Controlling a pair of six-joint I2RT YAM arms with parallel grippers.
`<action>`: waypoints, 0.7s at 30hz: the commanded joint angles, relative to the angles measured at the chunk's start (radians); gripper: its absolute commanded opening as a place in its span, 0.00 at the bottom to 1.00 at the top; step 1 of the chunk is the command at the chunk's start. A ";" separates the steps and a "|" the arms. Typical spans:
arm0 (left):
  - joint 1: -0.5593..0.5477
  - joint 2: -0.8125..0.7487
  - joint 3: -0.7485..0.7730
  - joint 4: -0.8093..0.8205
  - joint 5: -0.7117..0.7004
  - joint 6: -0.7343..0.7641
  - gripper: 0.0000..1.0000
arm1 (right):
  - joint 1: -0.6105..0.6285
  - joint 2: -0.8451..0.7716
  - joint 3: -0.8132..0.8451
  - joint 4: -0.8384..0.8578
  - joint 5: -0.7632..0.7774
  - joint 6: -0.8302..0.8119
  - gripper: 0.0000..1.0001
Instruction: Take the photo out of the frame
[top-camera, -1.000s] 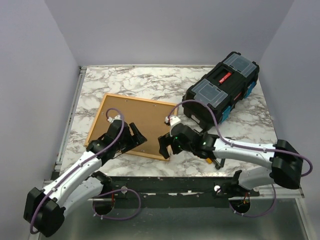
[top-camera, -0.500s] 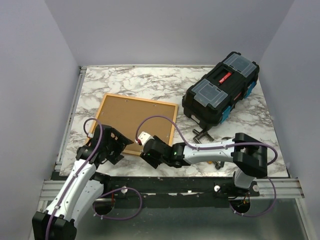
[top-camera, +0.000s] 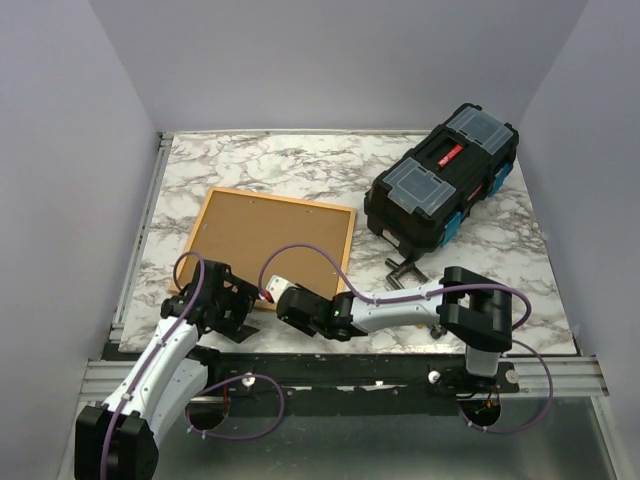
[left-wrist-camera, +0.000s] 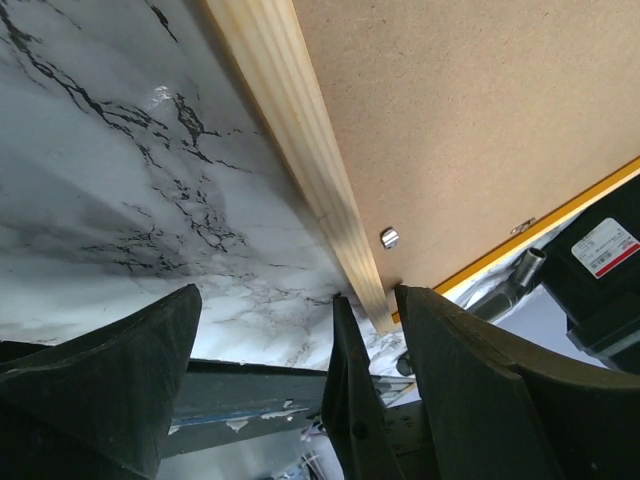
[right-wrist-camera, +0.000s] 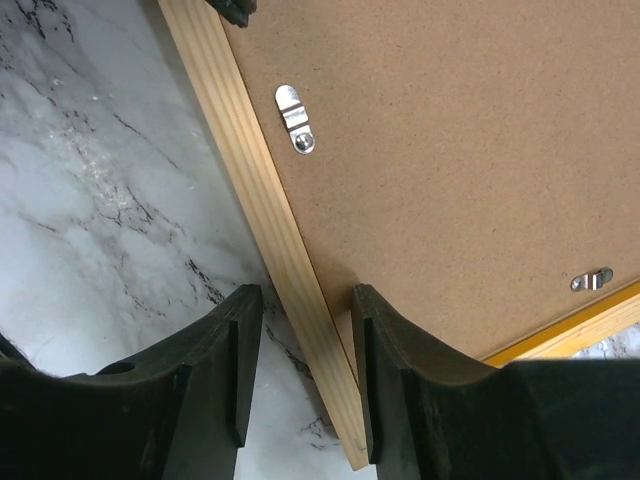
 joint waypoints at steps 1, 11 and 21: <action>0.009 0.011 -0.020 0.052 0.060 -0.062 0.85 | 0.006 0.032 0.013 0.020 0.035 -0.022 0.45; 0.009 -0.026 -0.131 0.164 0.108 -0.207 0.81 | 0.006 -0.008 -0.006 0.064 0.024 -0.017 0.01; 0.009 -0.136 -0.204 0.202 0.097 -0.310 0.83 | 0.005 -0.122 -0.010 0.104 -0.049 -0.024 0.01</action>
